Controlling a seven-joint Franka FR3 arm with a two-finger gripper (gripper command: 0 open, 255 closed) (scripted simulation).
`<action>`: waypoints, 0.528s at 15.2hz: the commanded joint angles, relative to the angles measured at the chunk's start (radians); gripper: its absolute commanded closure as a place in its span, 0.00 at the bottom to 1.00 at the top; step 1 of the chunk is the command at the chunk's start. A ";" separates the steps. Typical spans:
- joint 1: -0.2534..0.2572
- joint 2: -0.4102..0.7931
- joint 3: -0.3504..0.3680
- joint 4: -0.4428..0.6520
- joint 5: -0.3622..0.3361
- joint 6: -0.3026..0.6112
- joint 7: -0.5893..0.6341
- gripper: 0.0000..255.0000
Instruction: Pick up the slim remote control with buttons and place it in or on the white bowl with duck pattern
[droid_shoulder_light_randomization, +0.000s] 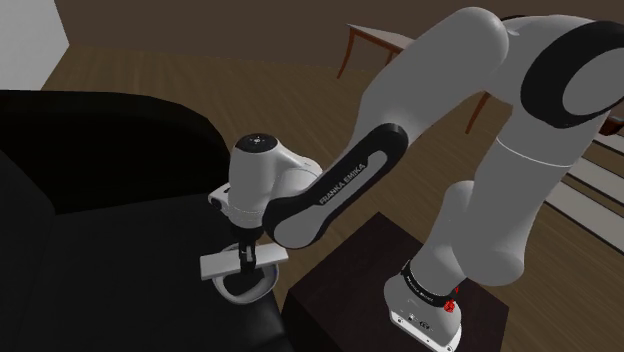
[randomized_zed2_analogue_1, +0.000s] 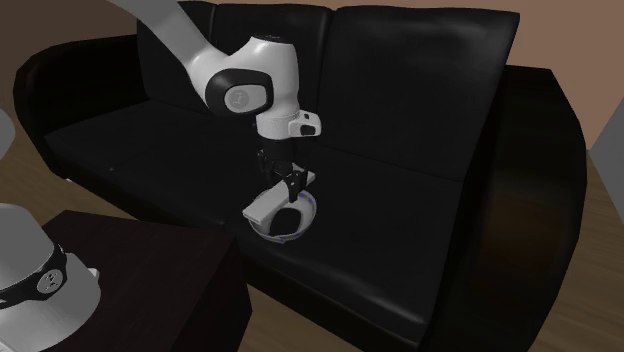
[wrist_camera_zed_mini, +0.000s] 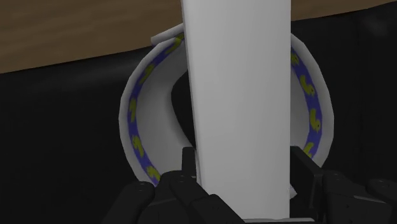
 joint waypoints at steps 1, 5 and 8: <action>0.001 0.028 -0.004 0.000 -0.013 0.028 0.008 1.00; 0.006 0.076 -0.012 0.000 -0.035 0.075 0.023 1.00; 0.007 0.076 -0.012 0.000 -0.035 0.075 0.023 1.00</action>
